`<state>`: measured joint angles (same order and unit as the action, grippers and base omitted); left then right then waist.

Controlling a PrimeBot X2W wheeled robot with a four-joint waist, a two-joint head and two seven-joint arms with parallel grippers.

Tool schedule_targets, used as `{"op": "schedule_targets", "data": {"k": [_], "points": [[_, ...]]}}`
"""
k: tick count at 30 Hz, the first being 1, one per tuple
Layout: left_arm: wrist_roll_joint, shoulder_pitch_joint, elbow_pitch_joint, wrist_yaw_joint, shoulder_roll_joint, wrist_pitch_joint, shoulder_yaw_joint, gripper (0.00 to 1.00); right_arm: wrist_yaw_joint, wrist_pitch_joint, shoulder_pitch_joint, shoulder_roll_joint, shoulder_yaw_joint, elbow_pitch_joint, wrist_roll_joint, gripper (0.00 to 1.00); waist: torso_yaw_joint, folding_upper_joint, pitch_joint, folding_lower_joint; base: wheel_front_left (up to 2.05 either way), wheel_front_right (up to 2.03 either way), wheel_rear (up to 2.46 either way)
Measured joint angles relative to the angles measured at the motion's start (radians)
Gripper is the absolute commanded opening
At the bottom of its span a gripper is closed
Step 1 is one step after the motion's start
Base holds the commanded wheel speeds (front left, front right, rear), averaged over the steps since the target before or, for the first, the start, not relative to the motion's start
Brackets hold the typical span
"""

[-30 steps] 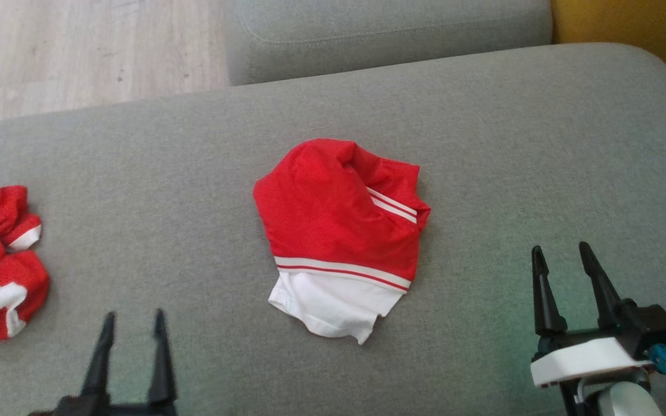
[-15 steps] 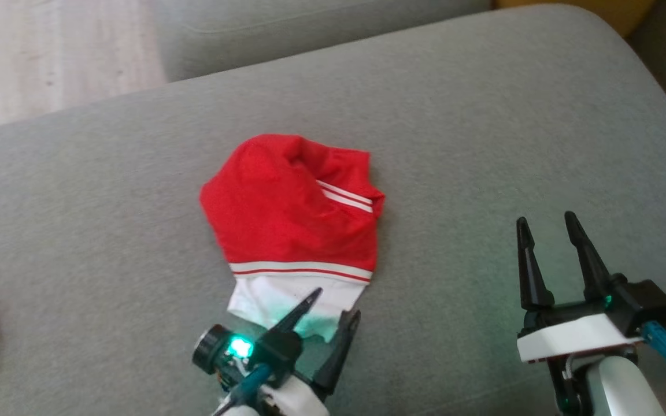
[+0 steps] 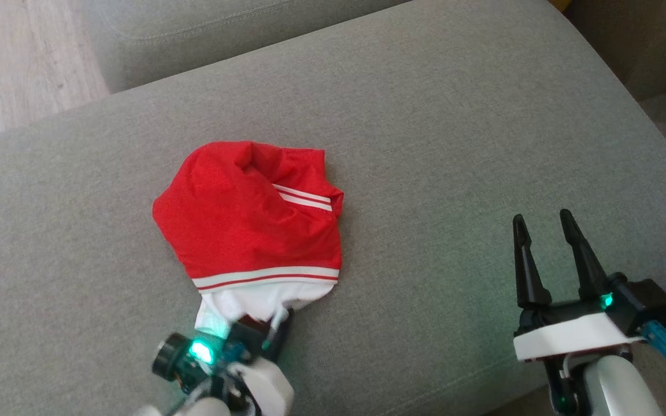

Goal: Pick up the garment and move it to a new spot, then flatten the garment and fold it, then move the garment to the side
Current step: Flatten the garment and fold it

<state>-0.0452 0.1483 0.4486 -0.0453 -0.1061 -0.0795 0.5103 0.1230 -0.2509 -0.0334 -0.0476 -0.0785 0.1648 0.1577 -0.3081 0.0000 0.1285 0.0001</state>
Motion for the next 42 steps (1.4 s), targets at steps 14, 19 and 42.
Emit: {"op": "schedule_targets", "data": {"k": [14,19,42], "points": [[-0.266,0.141,-0.725,0.010,-0.071,-0.211,-0.290,0.00,0.000,0.000,0.002,0.000,-0.009,0.006,0.019,1.00,0.025,0.0000,-0.028,0.0000,0.00,0.00,0.00],[-0.283,0.280,-0.813,0.008,-0.121,-0.310,-0.345,0.00,0.000,0.000,0.002,0.000,-0.026,0.010,0.020,1.00,0.021,0.0000,-0.040,0.0000,0.00,0.00,0.00],[-0.229,0.906,-0.532,-0.027,-0.116,-0.398,-0.269,0.00,0.000,0.000,0.000,0.000,-0.048,0.014,0.027,1.00,0.021,0.0000,-0.045,0.0000,0.00,0.00,0.00]]}}
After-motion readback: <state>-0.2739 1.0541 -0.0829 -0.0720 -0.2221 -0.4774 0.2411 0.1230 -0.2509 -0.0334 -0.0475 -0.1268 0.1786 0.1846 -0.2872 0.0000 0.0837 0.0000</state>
